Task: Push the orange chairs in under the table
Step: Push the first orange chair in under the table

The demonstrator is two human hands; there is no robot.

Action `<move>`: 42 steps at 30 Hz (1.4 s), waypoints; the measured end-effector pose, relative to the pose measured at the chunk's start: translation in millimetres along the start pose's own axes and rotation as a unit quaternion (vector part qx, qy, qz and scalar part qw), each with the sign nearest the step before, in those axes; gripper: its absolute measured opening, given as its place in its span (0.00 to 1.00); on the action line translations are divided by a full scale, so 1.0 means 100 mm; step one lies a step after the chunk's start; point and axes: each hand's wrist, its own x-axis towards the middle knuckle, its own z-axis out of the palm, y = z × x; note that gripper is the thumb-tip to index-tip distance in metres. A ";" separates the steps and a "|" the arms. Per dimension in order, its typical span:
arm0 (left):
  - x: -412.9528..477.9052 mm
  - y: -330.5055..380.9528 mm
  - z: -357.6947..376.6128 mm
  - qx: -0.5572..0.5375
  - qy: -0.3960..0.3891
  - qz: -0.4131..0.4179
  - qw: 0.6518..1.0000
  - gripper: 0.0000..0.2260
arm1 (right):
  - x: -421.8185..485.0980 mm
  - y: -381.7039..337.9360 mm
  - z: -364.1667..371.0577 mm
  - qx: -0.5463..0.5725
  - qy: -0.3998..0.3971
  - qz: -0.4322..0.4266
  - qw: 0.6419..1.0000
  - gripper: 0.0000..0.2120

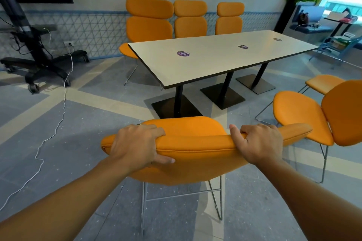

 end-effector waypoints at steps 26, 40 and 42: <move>1.91 0.15 0.44 0.012 -0.087 -0.066 0.994 0.36 | 1.66 0.83 0.89 0.041 0.033 0.012 0.999 0.33; 2.95 0.53 0.73 0.025 -0.074 -0.136 0.988 0.38 | 2.61 1.50 1.37 0.075 0.049 -0.016 0.996 0.32; 3.05 0.54 0.77 0.029 -0.073 -0.138 0.987 0.38 | 2.70 1.56 1.42 0.079 0.056 -0.021 0.995 0.32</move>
